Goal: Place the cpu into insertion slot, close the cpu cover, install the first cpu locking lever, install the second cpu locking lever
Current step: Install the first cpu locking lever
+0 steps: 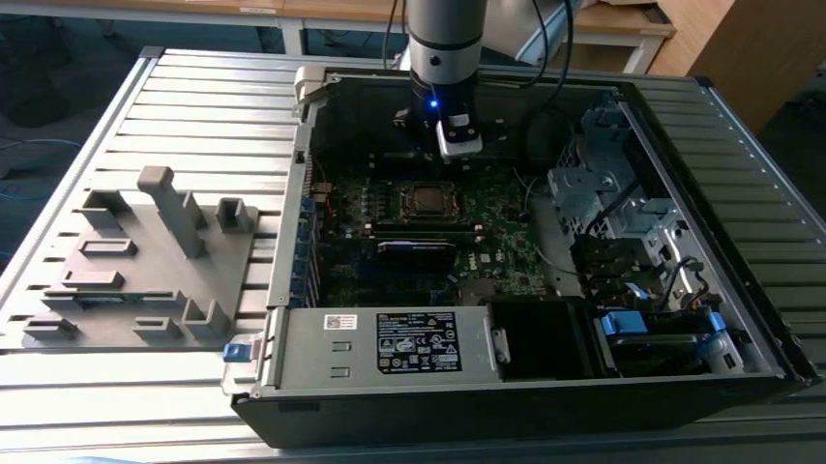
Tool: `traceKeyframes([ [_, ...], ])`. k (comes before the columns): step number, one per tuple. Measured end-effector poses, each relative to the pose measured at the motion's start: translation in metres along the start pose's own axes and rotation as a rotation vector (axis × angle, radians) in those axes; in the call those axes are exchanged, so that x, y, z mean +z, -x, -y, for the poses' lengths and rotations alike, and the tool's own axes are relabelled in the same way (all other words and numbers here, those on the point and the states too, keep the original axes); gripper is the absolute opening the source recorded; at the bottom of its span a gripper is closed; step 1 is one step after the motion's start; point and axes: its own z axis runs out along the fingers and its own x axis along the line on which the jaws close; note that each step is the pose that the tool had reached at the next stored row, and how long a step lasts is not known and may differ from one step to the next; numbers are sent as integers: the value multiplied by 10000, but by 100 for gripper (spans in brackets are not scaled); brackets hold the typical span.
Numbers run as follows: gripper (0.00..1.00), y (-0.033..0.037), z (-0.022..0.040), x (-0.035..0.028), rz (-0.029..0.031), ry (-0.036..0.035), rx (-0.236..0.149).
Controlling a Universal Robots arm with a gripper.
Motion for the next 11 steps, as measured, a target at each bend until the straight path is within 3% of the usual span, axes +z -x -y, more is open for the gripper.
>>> traceKeyframes([
  [7, 11, 0, 0, 0, 338, -883, -97],
  [9, 11, 0, 0, 0, 408, -1065, -117],
  [10, 11, 0, 0, 1, 427, -1113, -121],
  [11, 11, 0, 0, 0, 427, -1115, -122],
])
